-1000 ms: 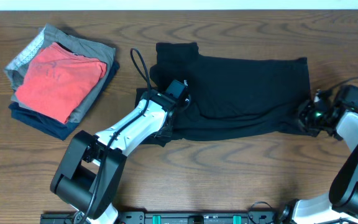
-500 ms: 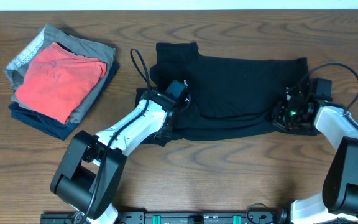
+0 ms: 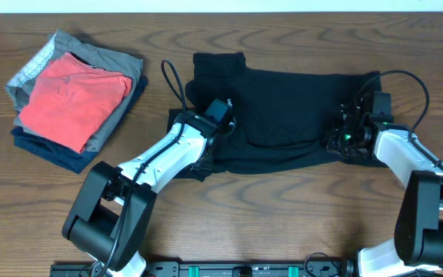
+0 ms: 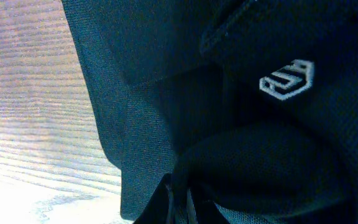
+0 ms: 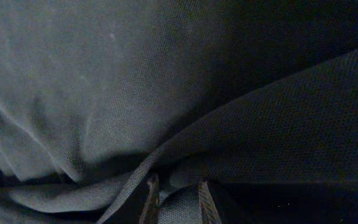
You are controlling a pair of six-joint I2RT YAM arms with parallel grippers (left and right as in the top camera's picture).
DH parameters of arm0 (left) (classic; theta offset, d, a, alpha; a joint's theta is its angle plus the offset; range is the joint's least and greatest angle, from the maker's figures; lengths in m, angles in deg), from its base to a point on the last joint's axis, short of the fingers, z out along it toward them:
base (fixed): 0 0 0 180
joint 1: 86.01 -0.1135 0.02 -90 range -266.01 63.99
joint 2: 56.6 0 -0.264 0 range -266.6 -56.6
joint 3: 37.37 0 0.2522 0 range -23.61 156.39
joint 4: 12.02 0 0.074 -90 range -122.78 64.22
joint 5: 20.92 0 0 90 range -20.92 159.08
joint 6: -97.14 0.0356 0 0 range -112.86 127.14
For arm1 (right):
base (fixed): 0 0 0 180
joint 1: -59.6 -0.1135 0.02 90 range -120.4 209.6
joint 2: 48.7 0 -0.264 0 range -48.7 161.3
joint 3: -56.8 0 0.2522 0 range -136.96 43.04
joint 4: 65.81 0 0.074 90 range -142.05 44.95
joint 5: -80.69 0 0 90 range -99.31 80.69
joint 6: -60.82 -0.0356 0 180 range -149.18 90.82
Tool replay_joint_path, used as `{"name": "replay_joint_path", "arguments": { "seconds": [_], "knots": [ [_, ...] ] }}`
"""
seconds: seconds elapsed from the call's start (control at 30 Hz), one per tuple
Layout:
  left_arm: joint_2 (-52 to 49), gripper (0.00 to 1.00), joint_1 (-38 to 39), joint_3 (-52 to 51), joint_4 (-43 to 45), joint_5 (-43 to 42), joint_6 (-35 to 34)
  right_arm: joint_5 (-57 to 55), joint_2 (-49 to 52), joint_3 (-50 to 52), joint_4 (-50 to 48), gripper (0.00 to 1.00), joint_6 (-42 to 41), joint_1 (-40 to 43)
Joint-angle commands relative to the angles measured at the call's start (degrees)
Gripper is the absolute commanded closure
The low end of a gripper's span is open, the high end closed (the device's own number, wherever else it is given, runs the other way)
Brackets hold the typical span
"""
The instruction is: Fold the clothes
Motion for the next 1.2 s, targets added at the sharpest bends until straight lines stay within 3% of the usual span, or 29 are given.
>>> {"name": "replay_joint_path", "arguments": {
  "seconds": [0.0,0.27,0.37,0.5,0.7,0.83,0.93,1.17],
  "knots": [
    [-0.7,0.94,-0.4,-0.7,-0.6,0.3,-0.5,-0.9,0.1,-0.1,-0.2,0.79,-1.2,-1.4],
    [1.4,0.92,-0.8,1.2,-0.6,0.3,-0.5,-6.4,0.1,-0.1,10.7,0.72,-1.0,-1.6],
    [4.4,0.75,-1.8,2.4,-0.3,1.1,0.8,-13.1,0.1,-0.1,14.6,0.68,-1.0,-1.3],
    [8.1,0.57,-2.7,2.9,1.2,1.2,1.7,-13.5,0.1,-0.1,14.4,0.62,-1.0,-0.8],
    [12.5,0.52,-1.1,2.9,5.4,-9.1,8.4,-12.8,0.1,-0.1,13.9,0.57,-1.0,-0.9],
    [11.8,0.37,1.2,2.9,11.4,-17.3,11.3,-12.2,0.1,-0.1,14.0,0.56,-1.2,-0.9],
    [9.8,0.37,2.2,2.9,14.7,-22.0,7.8,-12.2,0.1,-0.1,14.0,0.56,-1.2,-0.9],
    [3.3,0.44,4.9,2.9,20.1,-23.8,-7.3,-12.2,0.1,-0.1,14.0,0.54,-1.2,-0.9]
  ]
}}
